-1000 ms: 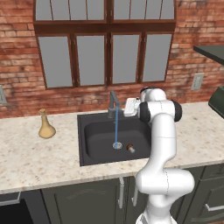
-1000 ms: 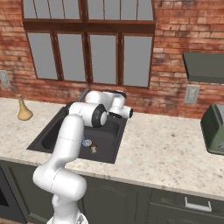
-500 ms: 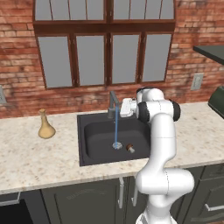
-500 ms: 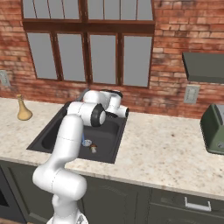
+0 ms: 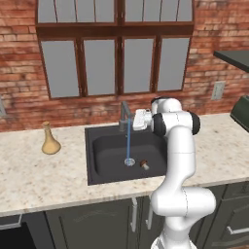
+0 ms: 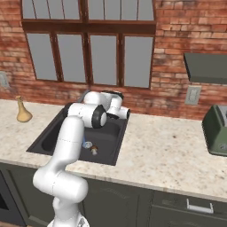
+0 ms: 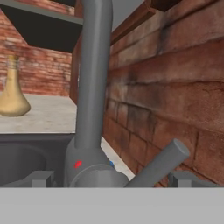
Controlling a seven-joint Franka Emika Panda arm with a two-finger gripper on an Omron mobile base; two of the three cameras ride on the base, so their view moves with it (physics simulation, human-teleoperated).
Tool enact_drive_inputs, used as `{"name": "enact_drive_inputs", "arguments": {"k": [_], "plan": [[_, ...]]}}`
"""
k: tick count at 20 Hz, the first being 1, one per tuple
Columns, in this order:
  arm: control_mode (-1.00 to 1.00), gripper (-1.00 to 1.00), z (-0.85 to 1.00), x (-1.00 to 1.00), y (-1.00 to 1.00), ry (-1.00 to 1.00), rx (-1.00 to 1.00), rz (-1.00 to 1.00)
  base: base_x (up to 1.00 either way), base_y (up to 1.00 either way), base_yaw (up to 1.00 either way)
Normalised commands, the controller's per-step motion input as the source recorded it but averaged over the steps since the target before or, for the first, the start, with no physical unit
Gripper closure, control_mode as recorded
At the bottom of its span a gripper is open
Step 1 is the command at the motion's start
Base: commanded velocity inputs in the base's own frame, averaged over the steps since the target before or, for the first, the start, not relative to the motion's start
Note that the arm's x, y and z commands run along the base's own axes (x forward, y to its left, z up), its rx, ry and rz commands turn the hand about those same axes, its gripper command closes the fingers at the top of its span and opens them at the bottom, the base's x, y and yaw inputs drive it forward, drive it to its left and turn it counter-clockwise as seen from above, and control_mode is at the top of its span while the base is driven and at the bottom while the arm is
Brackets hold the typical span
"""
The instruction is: Turn on the sink faucet. Then move the mushroom from the counter to the sink. Turn off the sink. Move the vegetable from the sink to the pot next to the stove. Finally move the pot to the rear right burner.
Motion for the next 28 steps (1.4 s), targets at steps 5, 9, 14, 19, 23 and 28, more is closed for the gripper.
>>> {"name": "enact_drive_inputs", "arguments": {"k": [5,9,14,19,23,28], "plan": [[-1.00,-1.00,0.20,-0.13,0.67,0.00,0.00,0.02,0.00,0.00,0.00],[-1.00,-1.00,0.23,-0.12,0.74,0.00,-0.02,0.01,0.00,0.00,0.00],[-1.00,-1.00,0.30,-0.15,0.76,0.00,-0.04,0.00,0.00,0.00,0.00],[-1.00,-1.00,0.35,-0.16,0.79,0.00,-0.04,0.00,0.00,0.00,0.00],[-1.00,-1.00,0.34,-0.18,0.77,0.00,-0.05,0.00,0.00,0.00,0.00],[-1.00,-1.00,0.29,-0.18,0.76,0.00,-0.05,0.00,0.00,0.00,0.00]]}}
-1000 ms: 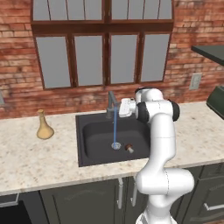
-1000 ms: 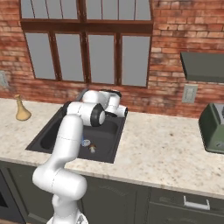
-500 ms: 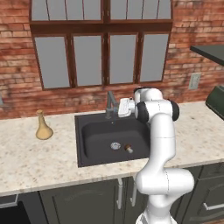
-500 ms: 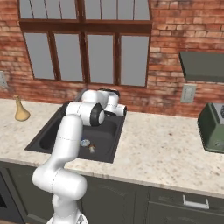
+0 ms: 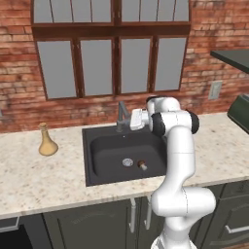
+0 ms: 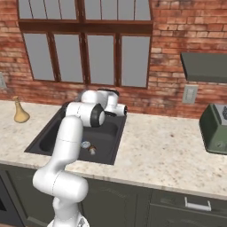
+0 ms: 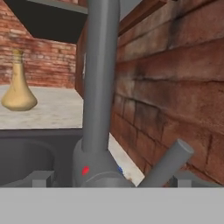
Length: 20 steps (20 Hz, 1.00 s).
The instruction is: Turn on the sink faucet. Then move the mushroom from the counter to the sink. Turn off the sink. Move the vegetable from the sink to the pot next to the stove. Finally move the pot to the rear right burner.
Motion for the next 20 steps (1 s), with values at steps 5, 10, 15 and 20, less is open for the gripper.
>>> {"name": "enact_drive_inputs", "arguments": {"k": [5,10,15,20], "plan": [[-1.00,-1.00,0.32,-0.23,0.68,0.00,-0.05,0.00,0.00,0.00,0.00],[-1.00,-1.00,0.28,-0.15,0.53,0.00,-0.04,0.00,0.00,0.00,0.00],[-1.00,-1.00,0.14,0.04,0.12,0.00,-0.01,0.00,0.00,0.00,0.00],[-1.00,-1.00,0.00,0.17,-0.13,0.00,0.00,0.02,0.00,0.00,0.00]]}}
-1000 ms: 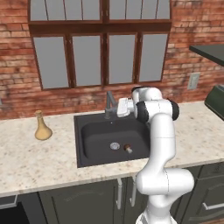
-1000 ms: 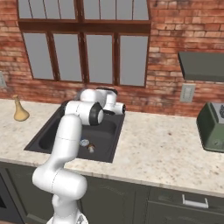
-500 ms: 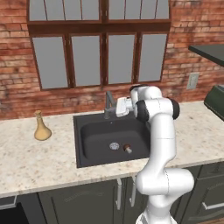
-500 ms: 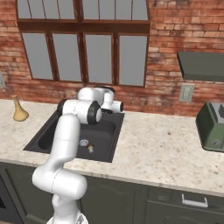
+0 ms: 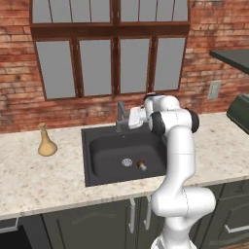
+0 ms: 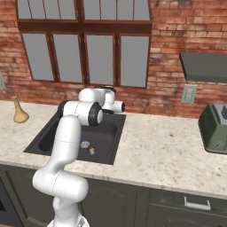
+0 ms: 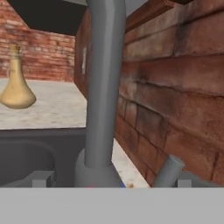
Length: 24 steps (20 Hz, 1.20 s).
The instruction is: Turn on the sink faucet. Then move the mushroom from the counter to the sink. Turn off the sink. Move the vegetable from the sink to the pot next to the stove. Finally move the pot to the rear right burner.
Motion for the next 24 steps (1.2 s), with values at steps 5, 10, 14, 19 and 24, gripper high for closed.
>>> {"name": "enact_drive_inputs", "arguments": {"k": [5,10,14,19,24], "plan": [[-1.00,-1.00,0.00,0.14,-0.29,0.00,0.00,0.01,0.00,0.00,0.00],[-1.00,-1.00,0.00,0.10,-0.34,0.00,0.00,0.03,0.00,0.00,0.00],[-1.00,-1.00,-0.01,0.05,-0.37,0.00,0.00,0.04,0.00,0.00,0.00],[-1.00,-1.00,0.00,0.03,-0.40,0.00,0.00,0.04,0.00,0.00,0.00],[-1.00,-1.00,0.00,-0.12,-0.27,0.00,0.00,0.01,0.00,0.00,0.00]]}}
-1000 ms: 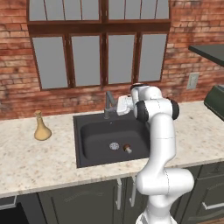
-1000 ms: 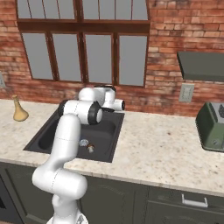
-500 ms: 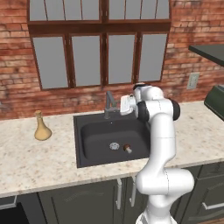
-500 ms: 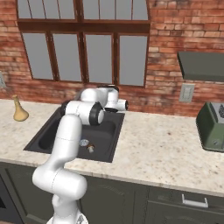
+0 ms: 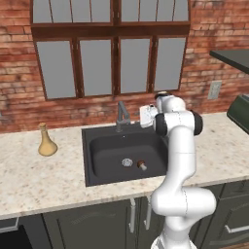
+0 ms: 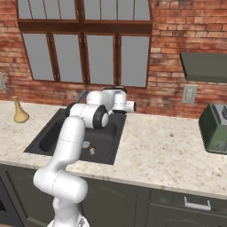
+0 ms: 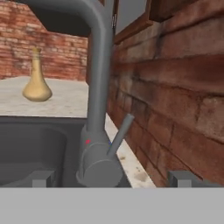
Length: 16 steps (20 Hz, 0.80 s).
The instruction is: Turn on the sink faucet. Then move the mushroom from the counter to the sink. Turn off the sink. Move the vegetable from the sink to the pot next to the stove. Finally move the pot to the rear right burner.
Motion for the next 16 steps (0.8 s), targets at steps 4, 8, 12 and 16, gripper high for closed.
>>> {"name": "enact_drive_inputs", "arguments": {"k": [4,8,12,16], "plan": [[-1.00,-1.00,0.00,-0.63,-0.03,-0.02,0.00,0.00,0.00,0.00,0.00],[-1.00,-1.00,0.00,-0.84,0.00,-0.04,0.00,0.00,0.00,0.00,0.00],[-1.00,-1.00,0.10,-0.89,0.03,-0.04,0.00,0.00,0.00,0.00,0.00],[-1.00,-1.00,0.21,-0.85,0.02,-0.04,0.00,0.00,0.00,0.00,0.00]]}}
